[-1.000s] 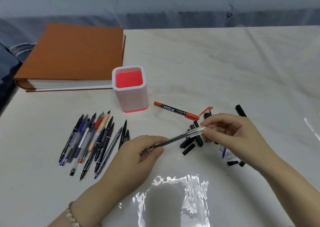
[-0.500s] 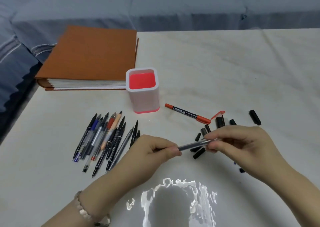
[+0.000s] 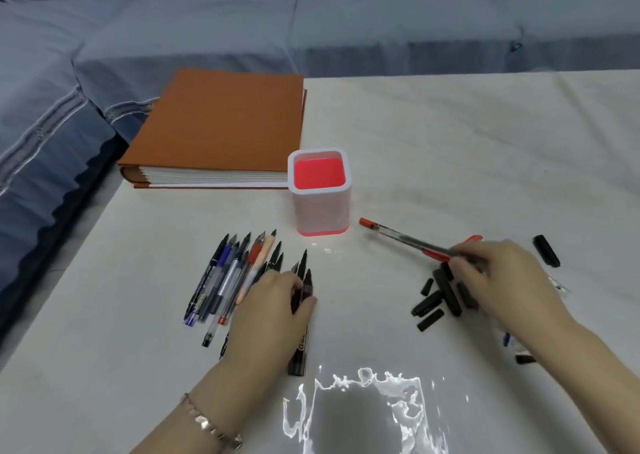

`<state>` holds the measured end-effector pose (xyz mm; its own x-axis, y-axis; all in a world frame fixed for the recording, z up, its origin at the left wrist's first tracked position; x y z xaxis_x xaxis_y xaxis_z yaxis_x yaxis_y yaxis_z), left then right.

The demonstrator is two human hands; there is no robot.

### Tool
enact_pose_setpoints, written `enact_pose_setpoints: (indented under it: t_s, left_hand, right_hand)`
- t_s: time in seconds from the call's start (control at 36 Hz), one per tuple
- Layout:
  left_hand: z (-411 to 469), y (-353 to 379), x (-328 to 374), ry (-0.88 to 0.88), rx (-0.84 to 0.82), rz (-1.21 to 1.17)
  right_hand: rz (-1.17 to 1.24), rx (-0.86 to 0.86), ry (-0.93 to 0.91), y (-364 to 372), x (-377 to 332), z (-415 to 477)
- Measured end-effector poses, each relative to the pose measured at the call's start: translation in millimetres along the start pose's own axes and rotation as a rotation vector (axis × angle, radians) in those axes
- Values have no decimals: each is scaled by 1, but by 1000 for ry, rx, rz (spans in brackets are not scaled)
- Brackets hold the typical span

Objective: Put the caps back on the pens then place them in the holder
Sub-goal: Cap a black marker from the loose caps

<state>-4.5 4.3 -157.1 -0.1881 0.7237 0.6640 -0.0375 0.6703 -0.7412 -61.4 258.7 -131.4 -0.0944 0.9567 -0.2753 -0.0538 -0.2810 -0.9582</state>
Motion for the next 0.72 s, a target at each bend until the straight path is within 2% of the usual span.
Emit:
enact_pose_setpoints:
  t_s: [0.25, 0.36, 0.47, 0.56, 0.64, 0.72]
  left_hand:
    - [4, 11, 10, -12, -51, 246]
    - [7, 12, 16, 11, -37, 258]
    - [4, 10, 30, 70, 20, 145]
    - [4, 10, 42, 103, 8, -105]
    - [4, 12, 54, 136, -43, -291]
    - [3, 16, 62, 168, -62, -280]
  right_hand:
    - [-162, -47, -5, 38, -30, 31]
    - [-115, 40, -24, 29, -20, 20]
    - [-83, 56, 24, 10, 12, 0]
    - [-97, 0, 126, -5, 46, -13]
    - [-75, -148, 222, -9, 73, -21]
    - [-49, -274, 180, -6, 76, -26]
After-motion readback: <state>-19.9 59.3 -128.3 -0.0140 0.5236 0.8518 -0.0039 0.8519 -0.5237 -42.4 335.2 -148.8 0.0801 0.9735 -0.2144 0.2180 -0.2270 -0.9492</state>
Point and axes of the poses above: each hand's wrist, its own z-axis towards the middle knuckle, its own y-axis out of the palm, x = y × z, the point moved 4 cm from there along z, towards the middle knuckle, and after that the axes turned 14 degrees about -z, right-handed, at the moved point
